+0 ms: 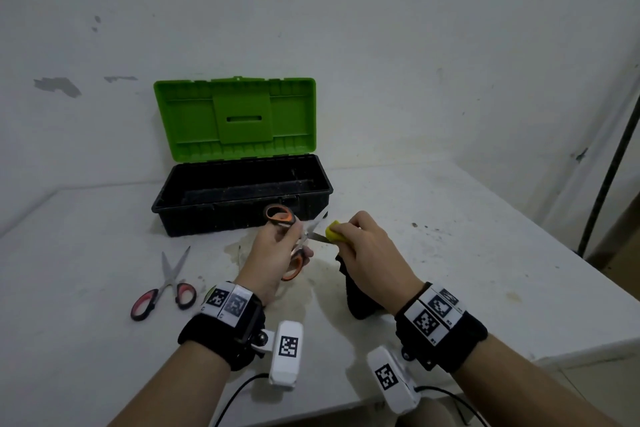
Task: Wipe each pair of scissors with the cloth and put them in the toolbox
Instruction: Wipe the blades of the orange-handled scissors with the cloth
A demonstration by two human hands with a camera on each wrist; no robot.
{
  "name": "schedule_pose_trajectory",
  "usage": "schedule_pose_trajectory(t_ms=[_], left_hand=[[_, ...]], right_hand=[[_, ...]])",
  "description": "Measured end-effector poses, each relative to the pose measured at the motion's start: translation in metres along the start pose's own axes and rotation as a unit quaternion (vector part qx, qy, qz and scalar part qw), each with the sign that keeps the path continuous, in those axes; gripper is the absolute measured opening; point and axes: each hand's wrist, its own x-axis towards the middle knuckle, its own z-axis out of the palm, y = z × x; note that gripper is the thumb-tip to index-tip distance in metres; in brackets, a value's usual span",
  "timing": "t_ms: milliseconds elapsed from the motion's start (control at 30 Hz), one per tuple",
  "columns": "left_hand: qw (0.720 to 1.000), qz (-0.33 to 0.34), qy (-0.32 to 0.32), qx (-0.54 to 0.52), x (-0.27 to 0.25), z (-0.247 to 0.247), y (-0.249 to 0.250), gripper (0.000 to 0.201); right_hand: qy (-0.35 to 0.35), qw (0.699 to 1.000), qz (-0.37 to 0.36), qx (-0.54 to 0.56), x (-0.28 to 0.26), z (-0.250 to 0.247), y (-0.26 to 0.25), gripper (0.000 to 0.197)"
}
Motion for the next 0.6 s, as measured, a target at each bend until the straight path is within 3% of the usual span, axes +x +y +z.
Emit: schedule_pose_trajectory(t_ms=[267, 467, 600], left_hand=[[0.998, -0.007, 0.056, -0.019, -0.001, 0.005, -0.001, 0.031], [0.997, 0.036, 0.036, 0.052, -0.008, 0.009, 0.000, 0.036], [0.993, 0.057, 0.040, 0.098, -0.008, 0.006, -0.004, 0.038]], right_hand=[[0.033, 0.999, -0.037, 0.015, 0.001, -0.005, -0.026, 0.017], [0.013, 0.996, -0.061, -0.064, 0.006, 0.008, -0.033, 0.005], [0.003, 0.995, -0.051, -0.081, 0.006, 0.013, -0.026, 0.010]])
